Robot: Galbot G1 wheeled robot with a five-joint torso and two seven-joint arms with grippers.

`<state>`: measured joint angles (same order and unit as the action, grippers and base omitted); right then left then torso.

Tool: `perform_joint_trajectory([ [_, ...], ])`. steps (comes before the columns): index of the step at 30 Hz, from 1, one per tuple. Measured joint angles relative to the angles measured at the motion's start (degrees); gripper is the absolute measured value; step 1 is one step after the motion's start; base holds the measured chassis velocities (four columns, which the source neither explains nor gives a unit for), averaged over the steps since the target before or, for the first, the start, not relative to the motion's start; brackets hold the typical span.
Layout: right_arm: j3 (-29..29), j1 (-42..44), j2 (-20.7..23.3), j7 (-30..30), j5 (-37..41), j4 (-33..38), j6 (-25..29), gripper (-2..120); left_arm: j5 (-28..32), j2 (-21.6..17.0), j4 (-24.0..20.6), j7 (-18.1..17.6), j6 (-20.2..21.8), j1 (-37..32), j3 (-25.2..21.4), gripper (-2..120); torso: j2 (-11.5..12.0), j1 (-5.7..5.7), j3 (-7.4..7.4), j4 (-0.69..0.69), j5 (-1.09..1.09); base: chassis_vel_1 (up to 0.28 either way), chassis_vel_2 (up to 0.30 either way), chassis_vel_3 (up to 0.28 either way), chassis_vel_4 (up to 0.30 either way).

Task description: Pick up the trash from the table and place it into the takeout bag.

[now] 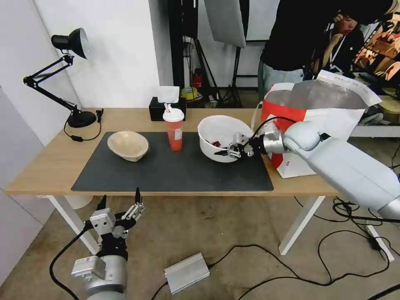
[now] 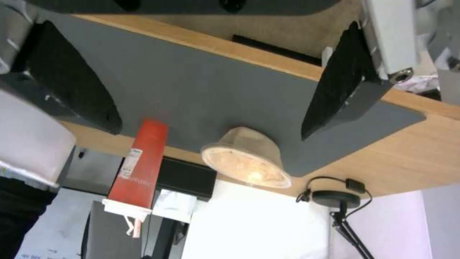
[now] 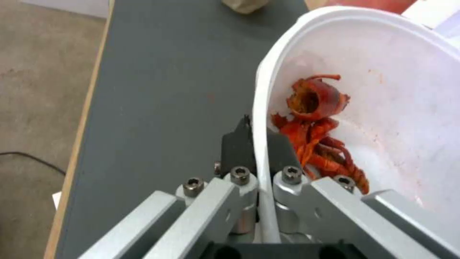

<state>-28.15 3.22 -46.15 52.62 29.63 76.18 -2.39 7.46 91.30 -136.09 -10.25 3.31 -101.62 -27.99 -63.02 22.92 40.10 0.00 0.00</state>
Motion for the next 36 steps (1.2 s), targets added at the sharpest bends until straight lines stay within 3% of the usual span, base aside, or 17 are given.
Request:
perform_joint_trajectory([
  [20, 3.3, -2.5, 1.3, -0.8, 4.0, 5.5, -0.3, 0, 0.0, 0.0, -0.5, -0.2, 0.0, -0.4, 0.6, 100, 0.0, 0.00, 0.00, 0.00, 0.00, 0.000, 0.000, 0.000, 0.000],
  [36, 1.6, -10.2, 0.4, -0.4, 6.3, 2.5, -1.2, 0, 0.0, 0.0, -0.7, -0.3, -0.2, -0.4, 0.7, 100, 0.0, 0.00, 0.00, 0.00, 0.00, 0.000, 0.000, 0.000, 0.000],
])
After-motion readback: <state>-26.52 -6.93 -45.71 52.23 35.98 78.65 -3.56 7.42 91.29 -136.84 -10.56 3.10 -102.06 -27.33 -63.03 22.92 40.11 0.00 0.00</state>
